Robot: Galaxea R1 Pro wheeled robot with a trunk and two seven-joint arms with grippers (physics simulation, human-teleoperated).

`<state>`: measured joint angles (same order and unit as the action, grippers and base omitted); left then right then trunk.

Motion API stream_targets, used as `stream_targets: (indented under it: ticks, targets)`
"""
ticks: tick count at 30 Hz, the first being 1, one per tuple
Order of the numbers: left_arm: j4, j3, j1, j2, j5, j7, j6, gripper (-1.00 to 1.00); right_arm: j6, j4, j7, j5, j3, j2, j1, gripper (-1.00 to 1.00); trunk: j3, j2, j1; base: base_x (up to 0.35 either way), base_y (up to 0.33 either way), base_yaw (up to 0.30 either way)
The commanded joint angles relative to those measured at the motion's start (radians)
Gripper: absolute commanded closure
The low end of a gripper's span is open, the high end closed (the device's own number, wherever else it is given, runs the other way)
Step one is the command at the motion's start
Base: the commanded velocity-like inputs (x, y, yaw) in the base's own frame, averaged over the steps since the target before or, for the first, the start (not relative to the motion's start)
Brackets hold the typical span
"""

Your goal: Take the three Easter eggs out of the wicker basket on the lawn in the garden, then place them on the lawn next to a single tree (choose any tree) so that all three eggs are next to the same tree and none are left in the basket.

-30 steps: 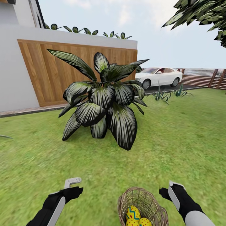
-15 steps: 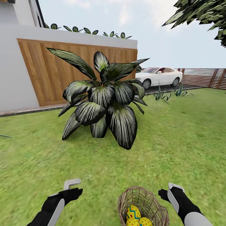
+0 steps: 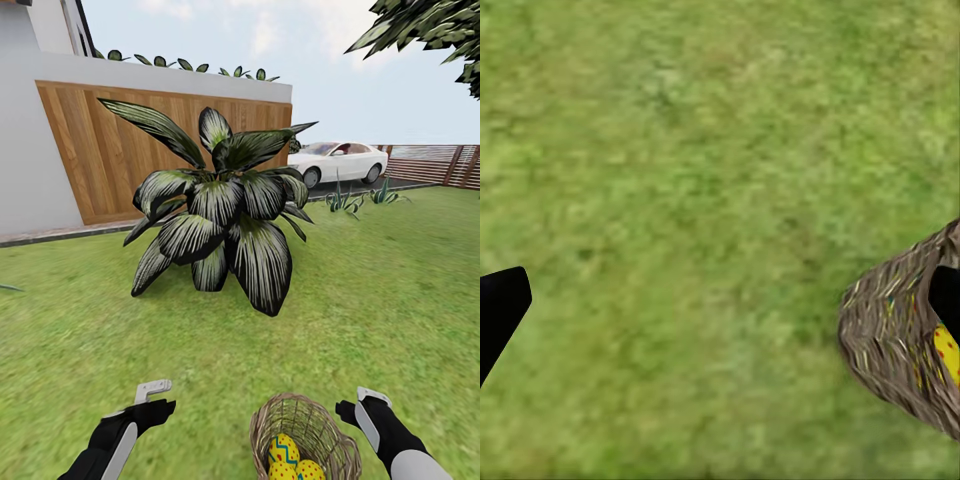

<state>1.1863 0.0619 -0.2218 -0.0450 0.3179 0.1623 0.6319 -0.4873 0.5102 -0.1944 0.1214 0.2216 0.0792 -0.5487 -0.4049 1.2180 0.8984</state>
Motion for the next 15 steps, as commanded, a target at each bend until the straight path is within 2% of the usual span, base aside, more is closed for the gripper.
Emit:
stream_targets:
  ticks: [1,15]
  targets:
    - [0.001,0.003,-0.001,-0.001,0.011,0.009,0.003,-1.00,-0.004,0.002,-0.007,0.011,0.000,0.000,0.000,-1.00,-0.004,0.008,0.004,0.000,0.000,0.000]
    - [0.000,0.004,-0.001,0.000,0.006,0.011,0.002,-1.00,-0.006,-0.002,-0.008,0.011,0.001,0.001,0.000,-1.00,-0.048,0.106,0.058,0.000,0.000,0.000]
